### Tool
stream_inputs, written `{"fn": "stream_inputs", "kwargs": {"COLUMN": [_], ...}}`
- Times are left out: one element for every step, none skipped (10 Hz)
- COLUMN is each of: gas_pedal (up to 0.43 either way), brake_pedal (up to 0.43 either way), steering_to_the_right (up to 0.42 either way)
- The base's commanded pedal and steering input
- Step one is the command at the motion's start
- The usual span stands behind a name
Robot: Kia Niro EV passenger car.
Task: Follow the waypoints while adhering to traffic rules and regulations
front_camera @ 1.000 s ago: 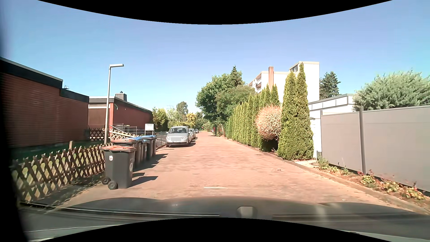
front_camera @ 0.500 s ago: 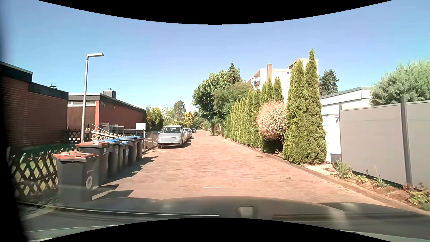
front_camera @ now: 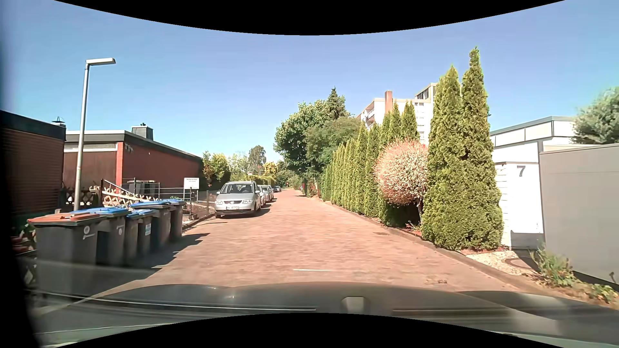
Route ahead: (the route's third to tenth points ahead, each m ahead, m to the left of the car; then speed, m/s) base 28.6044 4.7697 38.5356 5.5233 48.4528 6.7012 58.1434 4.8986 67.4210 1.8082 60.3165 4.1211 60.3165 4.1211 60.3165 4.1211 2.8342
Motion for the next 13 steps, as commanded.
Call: {"fn": "stream_inputs", "kwargs": {"gas_pedal": [0.039,0.039,0.039,0.047,0.047,0.047,0.047,0.047,0.059,0.059,0.059,0.059,0.067], "brake_pedal": [0.006,0.006,0.006,0.006,0.006,0.006,0.006,0.006,0.006,0.006,0.006,0.006,0.006], "steering_to_the_right": [0.000,-0.006,-0.010,-0.015,-0.024,-0.036,-0.044,-0.044,-0.047,-0.054,-0.058,-0.058,-0.059]}}
